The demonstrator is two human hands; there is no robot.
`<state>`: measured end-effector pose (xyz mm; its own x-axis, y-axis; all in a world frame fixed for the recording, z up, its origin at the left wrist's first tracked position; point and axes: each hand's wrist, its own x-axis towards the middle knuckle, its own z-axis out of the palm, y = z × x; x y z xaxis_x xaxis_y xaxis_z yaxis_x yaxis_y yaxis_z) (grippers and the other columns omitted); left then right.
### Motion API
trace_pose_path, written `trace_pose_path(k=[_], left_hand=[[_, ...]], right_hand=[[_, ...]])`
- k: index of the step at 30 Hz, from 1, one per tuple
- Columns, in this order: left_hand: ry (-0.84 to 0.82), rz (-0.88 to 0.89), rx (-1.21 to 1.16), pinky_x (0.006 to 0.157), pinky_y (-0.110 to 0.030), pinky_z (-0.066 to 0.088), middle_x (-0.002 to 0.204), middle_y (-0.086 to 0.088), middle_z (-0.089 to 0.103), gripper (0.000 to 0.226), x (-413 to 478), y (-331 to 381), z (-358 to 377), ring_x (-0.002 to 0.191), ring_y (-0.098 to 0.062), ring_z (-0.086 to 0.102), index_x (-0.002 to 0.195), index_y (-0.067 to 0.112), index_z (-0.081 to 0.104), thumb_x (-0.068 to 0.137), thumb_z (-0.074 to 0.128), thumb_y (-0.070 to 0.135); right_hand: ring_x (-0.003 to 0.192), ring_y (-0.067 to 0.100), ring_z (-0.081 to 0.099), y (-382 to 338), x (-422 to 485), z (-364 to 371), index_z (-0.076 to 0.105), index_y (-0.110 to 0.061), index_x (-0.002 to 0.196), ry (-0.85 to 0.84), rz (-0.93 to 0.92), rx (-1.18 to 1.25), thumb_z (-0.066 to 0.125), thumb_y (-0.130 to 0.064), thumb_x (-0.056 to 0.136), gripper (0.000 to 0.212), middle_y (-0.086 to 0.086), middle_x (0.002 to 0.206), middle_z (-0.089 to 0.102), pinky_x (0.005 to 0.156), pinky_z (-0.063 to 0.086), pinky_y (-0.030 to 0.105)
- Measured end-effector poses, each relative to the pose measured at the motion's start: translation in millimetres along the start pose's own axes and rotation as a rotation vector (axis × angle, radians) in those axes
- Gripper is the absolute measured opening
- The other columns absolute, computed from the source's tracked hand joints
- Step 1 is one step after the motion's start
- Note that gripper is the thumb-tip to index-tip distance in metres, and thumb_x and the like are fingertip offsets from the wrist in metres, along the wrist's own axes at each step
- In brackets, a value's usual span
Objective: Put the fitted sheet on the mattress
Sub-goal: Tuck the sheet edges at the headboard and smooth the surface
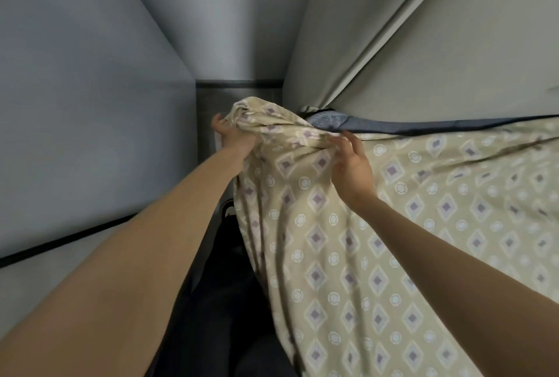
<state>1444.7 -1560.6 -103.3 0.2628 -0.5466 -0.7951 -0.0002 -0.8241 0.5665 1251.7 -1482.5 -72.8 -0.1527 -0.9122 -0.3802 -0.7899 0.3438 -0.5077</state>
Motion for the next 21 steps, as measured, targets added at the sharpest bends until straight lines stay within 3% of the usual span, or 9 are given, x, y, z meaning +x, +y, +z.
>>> trace_pose_path(k=[3, 5, 8, 10, 15, 18, 21], left_hand=[[-0.058, 0.059, 0.093, 0.109, -0.041, 0.038, 0.147, -0.009, 0.037, 0.1, -4.0, -10.0, 11.9, 0.125, -0.023, 0.048, 0.147, 0.027, -0.009, 0.084, 0.066, 0.008], [-0.084, 0.015, 0.167, 0.099, -0.037, 0.046, 0.139, -0.009, 0.045, 0.097, -6.7, -23.0, 22.9, 0.119, -0.025, 0.052, 0.147, 0.023, 0.004, 0.079, 0.073, 0.019], [-0.295, -0.232, 0.247, 0.077, -0.032, 0.052, 0.13, -0.005, 0.052, 0.075, -14.1, -39.7, 43.4, 0.106, -0.023, 0.056, 0.139, 0.019, 0.035, 0.079, 0.069, 0.05], [-0.369, -0.308, 0.194, 0.078, -0.032, 0.053, 0.117, -0.005, 0.056, 0.059, -16.2, -43.9, 53.9, 0.091, -0.018, 0.057, 0.134, 0.018, 0.044, 0.086, 0.063, 0.047], [-0.319, -0.139, 0.178, 0.06, -0.025, 0.053, 0.078, -0.004, 0.056, 0.019, -4.9, -44.3, 65.0, 0.059, -0.012, 0.053, 0.106, 0.016, 0.048, 0.093, 0.059, 0.024], [-0.267, 0.027, 0.334, 0.061, -0.035, 0.059, 0.086, -0.01, 0.057, 0.008, 0.0, -43.8, 62.3, 0.059, -0.018, 0.056, 0.101, 0.016, 0.046, 0.097, 0.05, 0.021], [-0.195, 0.16, 0.493, 0.073, -0.047, 0.059, 0.104, -0.013, 0.059, 0.018, 6.5, -41.4, 52.1, 0.08, -0.03, 0.065, 0.111, 0.012, 0.048, 0.099, 0.04, 0.022]], right_hand=[[0.106, 0.028, 0.058, 11.0, -2.1, 1.2, 0.049, -0.013, 0.131, 0.049, -0.019, -0.029, 0.04, 0.012, 0.08, 0.057, 0.004, 0.146, 0.034, 0.071, 0.053, 0.037], [0.106, 0.027, 0.055, 17.8, -0.3, 1.3, 0.046, -0.014, 0.131, 0.09, 0.009, -0.087, 0.039, 0.009, 0.081, 0.055, 0.002, 0.145, 0.035, 0.065, 0.051, 0.035], [0.116, 0.028, 0.048, 25.4, 6.7, -0.5, 0.043, -0.015, 0.135, 0.128, 0.073, -0.147, 0.037, 0.0, 0.088, 0.05, 0.003, 0.143, 0.04, 0.076, 0.05, 0.04], [0.118, 0.031, 0.043, 29.1, 11.9, -2.3, 0.04, -0.016, 0.14, 0.123, 0.074, -0.275, 0.038, -0.008, 0.093, 0.047, 0.009, 0.137, 0.047, 0.088, 0.043, 0.044], [0.118, 0.036, 0.045, 29.8, 28.8, -8.0, 0.034, -0.014, 0.144, 0.029, 0.09, -0.553, 0.037, -0.024, 0.098, 0.047, 0.017, 0.123, 0.059, 0.097, 0.034, 0.044], [0.109, 0.033, 0.057, 27.3, 36.2, -10.5, 0.047, -0.016, 0.129, -0.024, 0.157, -0.533, 0.035, -0.034, 0.097, 0.039, 0.016, 0.109, 0.067, 0.1, 0.031, 0.044], [0.106, 0.033, 0.06, 17.5, 42.5, -11.0, 0.04, -0.019, 0.135, -0.093, 0.195, -0.463, 0.041, -0.038, 0.096, 0.044, 0.014, 0.108, 0.067, 0.1, 0.033, 0.044]])
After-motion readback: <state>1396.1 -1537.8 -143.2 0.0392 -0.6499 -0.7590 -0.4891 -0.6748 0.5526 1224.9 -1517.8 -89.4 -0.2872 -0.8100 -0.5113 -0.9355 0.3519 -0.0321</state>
